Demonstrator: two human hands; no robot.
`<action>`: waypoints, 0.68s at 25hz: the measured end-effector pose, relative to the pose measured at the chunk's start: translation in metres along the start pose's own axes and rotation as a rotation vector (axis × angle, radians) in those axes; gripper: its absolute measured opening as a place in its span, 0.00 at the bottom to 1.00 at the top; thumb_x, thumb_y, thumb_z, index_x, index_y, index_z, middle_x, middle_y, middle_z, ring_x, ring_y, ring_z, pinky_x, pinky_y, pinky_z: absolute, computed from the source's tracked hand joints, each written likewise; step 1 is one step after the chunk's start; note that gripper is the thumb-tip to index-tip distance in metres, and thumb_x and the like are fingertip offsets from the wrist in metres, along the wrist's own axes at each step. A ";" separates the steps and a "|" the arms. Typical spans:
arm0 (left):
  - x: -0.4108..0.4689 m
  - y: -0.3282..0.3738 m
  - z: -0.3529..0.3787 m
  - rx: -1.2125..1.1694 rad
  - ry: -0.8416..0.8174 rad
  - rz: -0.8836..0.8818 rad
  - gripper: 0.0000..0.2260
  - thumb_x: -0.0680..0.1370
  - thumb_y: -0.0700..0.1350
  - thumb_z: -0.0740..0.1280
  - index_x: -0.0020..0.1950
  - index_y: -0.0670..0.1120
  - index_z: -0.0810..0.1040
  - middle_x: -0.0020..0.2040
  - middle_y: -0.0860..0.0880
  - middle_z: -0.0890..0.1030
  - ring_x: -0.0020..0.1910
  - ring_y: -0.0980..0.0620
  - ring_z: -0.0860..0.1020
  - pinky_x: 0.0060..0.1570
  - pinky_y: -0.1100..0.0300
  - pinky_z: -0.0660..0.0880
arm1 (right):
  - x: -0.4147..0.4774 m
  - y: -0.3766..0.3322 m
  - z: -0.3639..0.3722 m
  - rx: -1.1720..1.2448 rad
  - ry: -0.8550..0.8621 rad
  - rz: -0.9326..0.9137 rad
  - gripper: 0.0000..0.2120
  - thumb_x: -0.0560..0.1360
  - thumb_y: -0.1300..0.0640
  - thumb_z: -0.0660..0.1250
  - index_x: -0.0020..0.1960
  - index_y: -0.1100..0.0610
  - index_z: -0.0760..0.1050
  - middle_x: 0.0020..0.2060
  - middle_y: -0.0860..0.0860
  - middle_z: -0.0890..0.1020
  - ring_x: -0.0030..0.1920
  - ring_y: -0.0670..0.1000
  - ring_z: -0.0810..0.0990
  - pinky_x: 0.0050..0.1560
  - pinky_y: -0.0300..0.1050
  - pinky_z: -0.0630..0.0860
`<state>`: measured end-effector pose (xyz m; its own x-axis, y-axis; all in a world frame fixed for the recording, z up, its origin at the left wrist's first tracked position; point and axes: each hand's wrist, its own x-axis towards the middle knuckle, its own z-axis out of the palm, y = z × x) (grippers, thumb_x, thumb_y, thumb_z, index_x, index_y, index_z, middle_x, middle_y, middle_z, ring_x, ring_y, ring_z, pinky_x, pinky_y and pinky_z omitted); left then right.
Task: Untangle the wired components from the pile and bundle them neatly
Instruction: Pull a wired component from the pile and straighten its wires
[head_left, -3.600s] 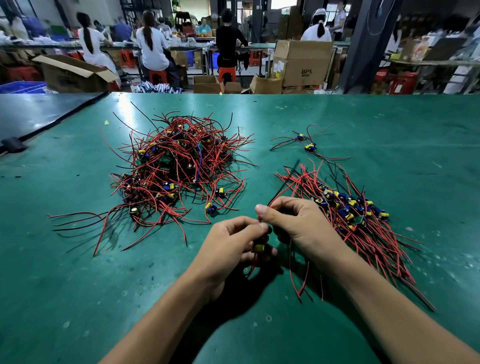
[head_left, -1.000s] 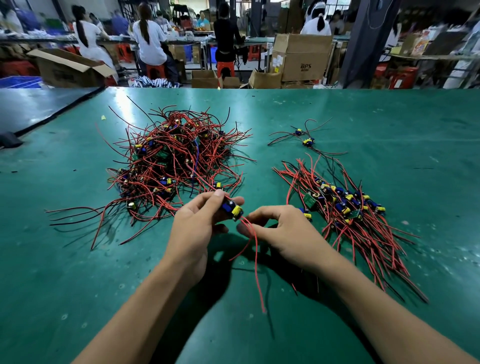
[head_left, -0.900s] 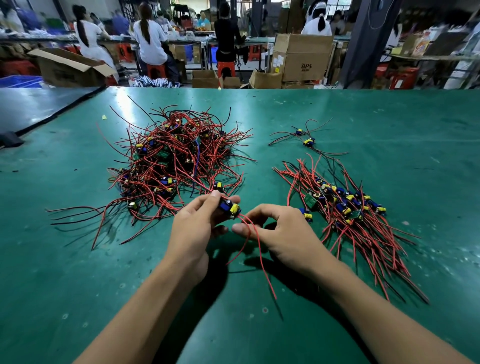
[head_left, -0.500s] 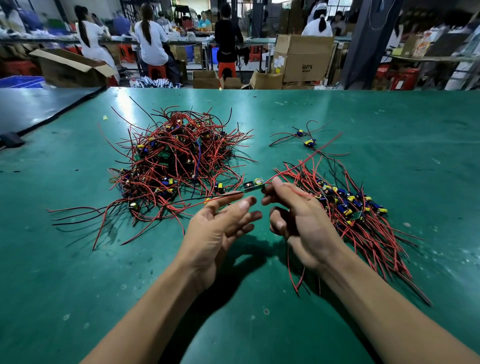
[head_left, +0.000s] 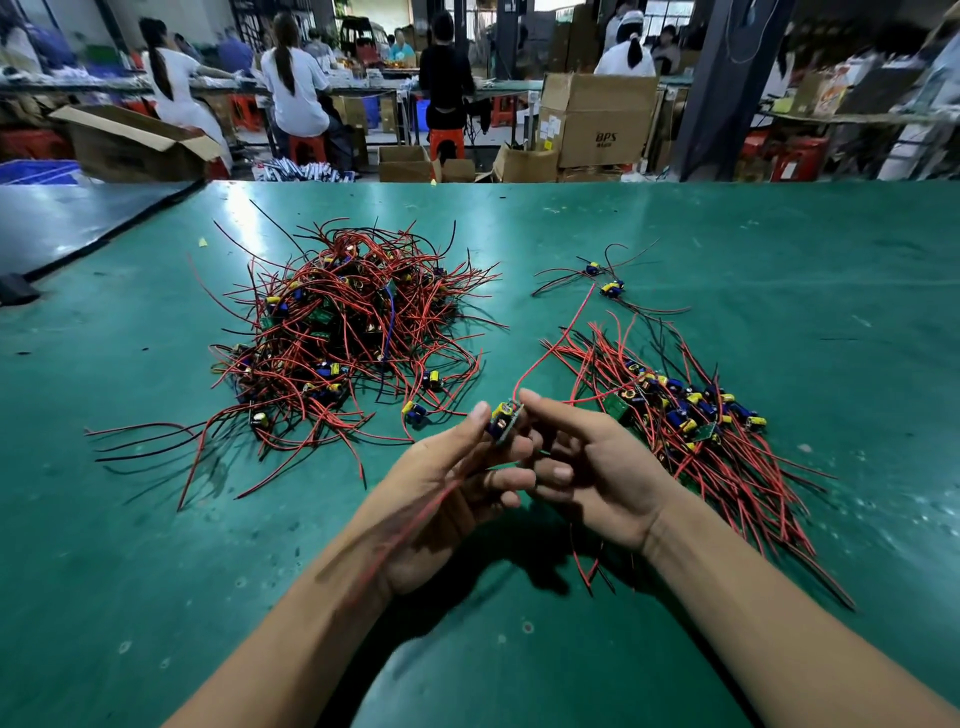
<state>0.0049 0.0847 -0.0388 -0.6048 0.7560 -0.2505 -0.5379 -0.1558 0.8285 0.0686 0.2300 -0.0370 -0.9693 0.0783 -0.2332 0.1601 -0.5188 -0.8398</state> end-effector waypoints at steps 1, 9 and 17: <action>0.000 -0.003 -0.001 -0.012 -0.007 0.039 0.13 0.69 0.53 0.68 0.38 0.46 0.87 0.39 0.48 0.85 0.30 0.54 0.82 0.29 0.63 0.78 | 0.002 0.002 0.000 -0.026 0.007 0.008 0.12 0.71 0.45 0.71 0.35 0.52 0.79 0.31 0.47 0.74 0.24 0.43 0.65 0.31 0.36 0.59; -0.001 -0.013 0.000 0.149 0.170 0.230 0.13 0.70 0.44 0.73 0.46 0.36 0.77 0.43 0.34 0.84 0.39 0.41 0.85 0.36 0.51 0.82 | 0.003 0.006 0.004 -0.300 0.186 -0.095 0.17 0.78 0.43 0.66 0.51 0.55 0.84 0.29 0.49 0.77 0.27 0.47 0.69 0.33 0.37 0.70; -0.003 -0.016 0.003 0.264 0.129 0.226 0.15 0.70 0.45 0.72 0.49 0.35 0.77 0.42 0.36 0.84 0.39 0.42 0.85 0.40 0.53 0.82 | 0.005 0.005 -0.001 -0.175 0.304 -0.204 0.08 0.70 0.54 0.76 0.43 0.57 0.80 0.24 0.47 0.68 0.24 0.46 0.62 0.28 0.37 0.60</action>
<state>0.0173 0.0871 -0.0500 -0.7690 0.6324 -0.0931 -0.2221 -0.1278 0.9666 0.0644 0.2292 -0.0429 -0.8892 0.4266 -0.1657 0.0250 -0.3161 -0.9484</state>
